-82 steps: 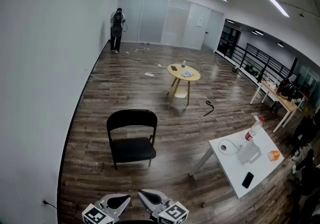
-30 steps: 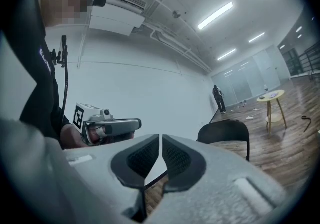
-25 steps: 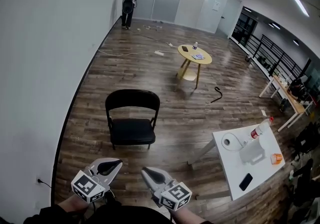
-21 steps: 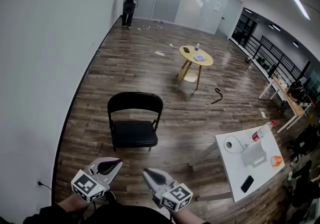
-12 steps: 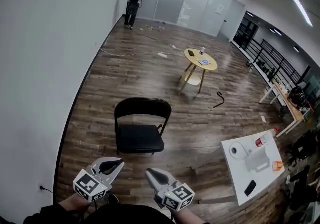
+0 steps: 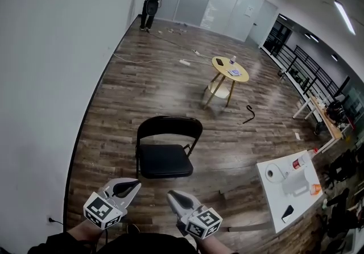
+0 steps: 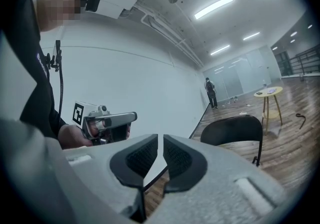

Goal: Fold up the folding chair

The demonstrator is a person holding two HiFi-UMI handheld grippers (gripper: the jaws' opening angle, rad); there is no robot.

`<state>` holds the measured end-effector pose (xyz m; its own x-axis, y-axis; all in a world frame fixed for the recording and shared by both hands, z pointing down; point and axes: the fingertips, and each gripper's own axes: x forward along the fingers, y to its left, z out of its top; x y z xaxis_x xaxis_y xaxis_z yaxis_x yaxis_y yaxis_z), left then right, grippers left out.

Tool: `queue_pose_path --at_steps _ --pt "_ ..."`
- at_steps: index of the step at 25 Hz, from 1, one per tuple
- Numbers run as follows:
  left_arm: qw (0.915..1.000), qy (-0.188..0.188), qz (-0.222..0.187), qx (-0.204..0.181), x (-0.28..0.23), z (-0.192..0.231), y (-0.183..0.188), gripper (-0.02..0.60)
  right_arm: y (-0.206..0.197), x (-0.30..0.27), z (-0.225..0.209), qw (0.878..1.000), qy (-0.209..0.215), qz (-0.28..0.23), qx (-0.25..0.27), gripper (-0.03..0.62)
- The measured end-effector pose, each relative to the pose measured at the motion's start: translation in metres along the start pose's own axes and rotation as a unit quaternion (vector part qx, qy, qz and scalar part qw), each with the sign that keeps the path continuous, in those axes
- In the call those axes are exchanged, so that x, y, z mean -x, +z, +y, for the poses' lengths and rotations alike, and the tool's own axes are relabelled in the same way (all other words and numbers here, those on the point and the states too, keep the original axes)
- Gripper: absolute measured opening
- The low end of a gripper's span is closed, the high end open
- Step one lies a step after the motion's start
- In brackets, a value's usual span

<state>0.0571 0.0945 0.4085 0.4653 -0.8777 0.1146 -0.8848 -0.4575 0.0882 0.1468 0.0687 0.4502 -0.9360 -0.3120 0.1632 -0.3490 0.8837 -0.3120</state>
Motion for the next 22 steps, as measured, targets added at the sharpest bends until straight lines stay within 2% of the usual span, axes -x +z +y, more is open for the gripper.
queue_pose_path --at_steps 8,14,22 --pt "0.9999 0.007 0.002 0.011 -0.005 0.020 -0.004 -0.003 0.004 -0.014 -0.014 1.000 -0.008 0.001 -0.003 0.035" --pt "0.9998 0.017 0.010 0.006 -0.026 0.024 -0.004 -0.003 0.007 -0.016 -0.047 1.000 -0.007 -0.004 -0.013 0.041" --pt "0.9992 0.032 0.023 -0.001 -0.074 0.025 0.002 -0.003 0.028 -0.021 -0.099 1.000 0.019 -0.013 -0.010 0.046"
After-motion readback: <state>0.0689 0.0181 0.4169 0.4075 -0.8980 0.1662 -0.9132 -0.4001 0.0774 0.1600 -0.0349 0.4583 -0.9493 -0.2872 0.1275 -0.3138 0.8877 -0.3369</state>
